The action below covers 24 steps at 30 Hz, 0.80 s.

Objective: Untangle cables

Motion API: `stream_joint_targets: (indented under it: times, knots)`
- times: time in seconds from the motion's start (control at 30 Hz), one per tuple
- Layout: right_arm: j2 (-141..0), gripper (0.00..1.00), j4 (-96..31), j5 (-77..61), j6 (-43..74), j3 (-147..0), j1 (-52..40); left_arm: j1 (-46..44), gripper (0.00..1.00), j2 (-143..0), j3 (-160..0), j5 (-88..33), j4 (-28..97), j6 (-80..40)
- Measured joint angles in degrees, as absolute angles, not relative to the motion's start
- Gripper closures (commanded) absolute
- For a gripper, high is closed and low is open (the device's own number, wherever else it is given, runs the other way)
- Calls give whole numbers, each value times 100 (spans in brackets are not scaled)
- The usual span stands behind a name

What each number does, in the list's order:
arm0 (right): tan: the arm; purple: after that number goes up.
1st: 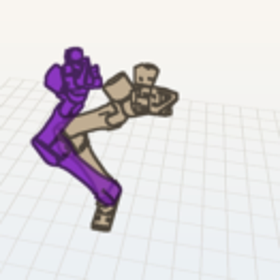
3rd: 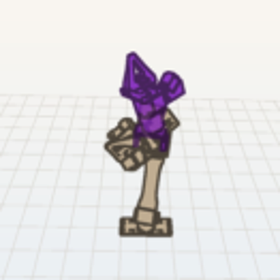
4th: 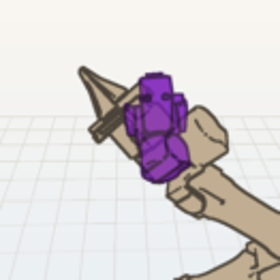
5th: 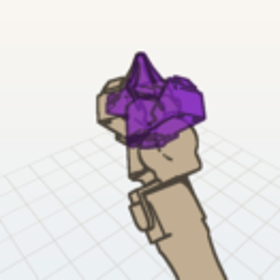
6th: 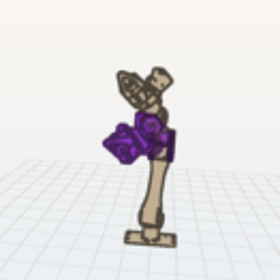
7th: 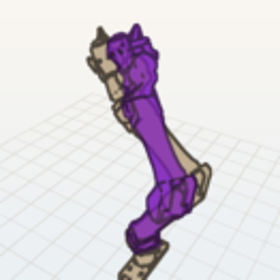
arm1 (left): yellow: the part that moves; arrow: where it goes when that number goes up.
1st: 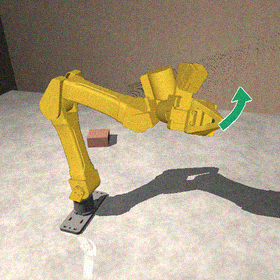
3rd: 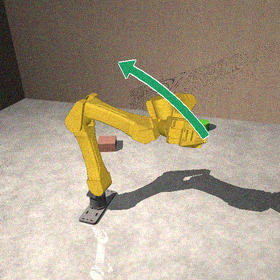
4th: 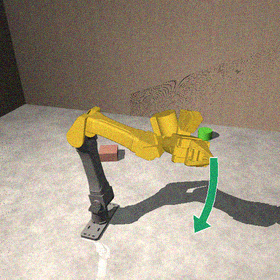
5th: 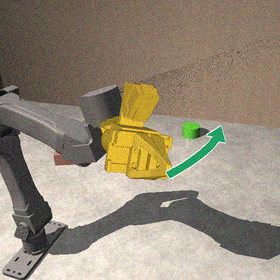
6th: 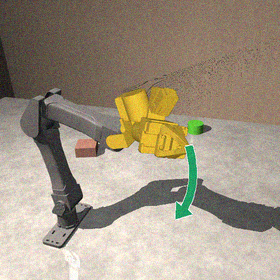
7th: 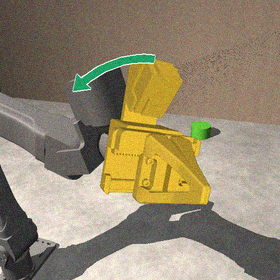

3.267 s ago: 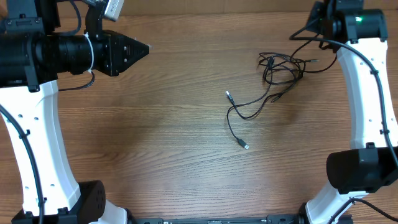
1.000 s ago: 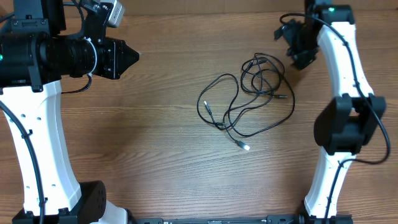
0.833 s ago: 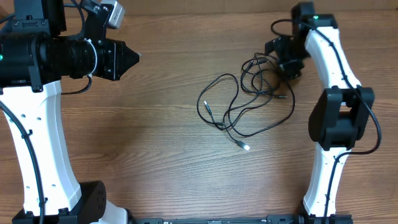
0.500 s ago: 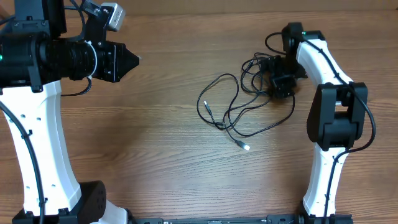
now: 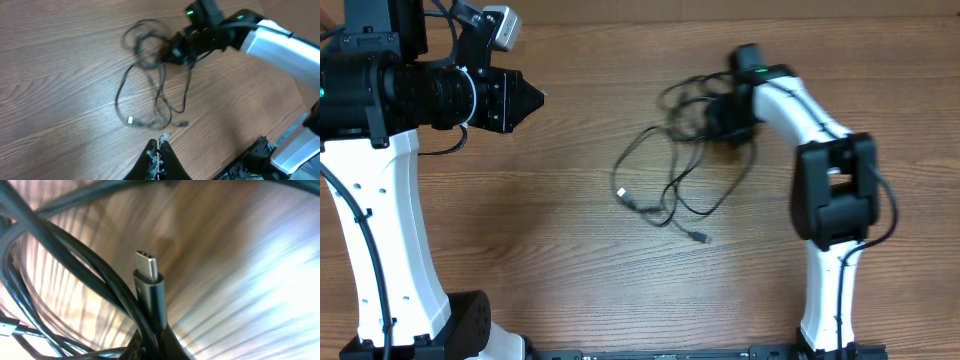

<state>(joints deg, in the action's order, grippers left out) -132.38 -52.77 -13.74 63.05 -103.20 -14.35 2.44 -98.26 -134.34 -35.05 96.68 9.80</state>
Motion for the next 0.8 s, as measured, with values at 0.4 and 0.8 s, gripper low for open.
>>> stream_joint_targets:
  times: [0.4, 0.8]
  knots:
    - [-13277, 96, -7225, -1188, 4003, -13668, -2689, 233, 96, -9826, -13434, -2541, 9467, 982]
    - [-12313, 96, -8534, -593, 2477, -15203, -3267, 213, 51, -10348, -13441, -3535, 9063, 1581]
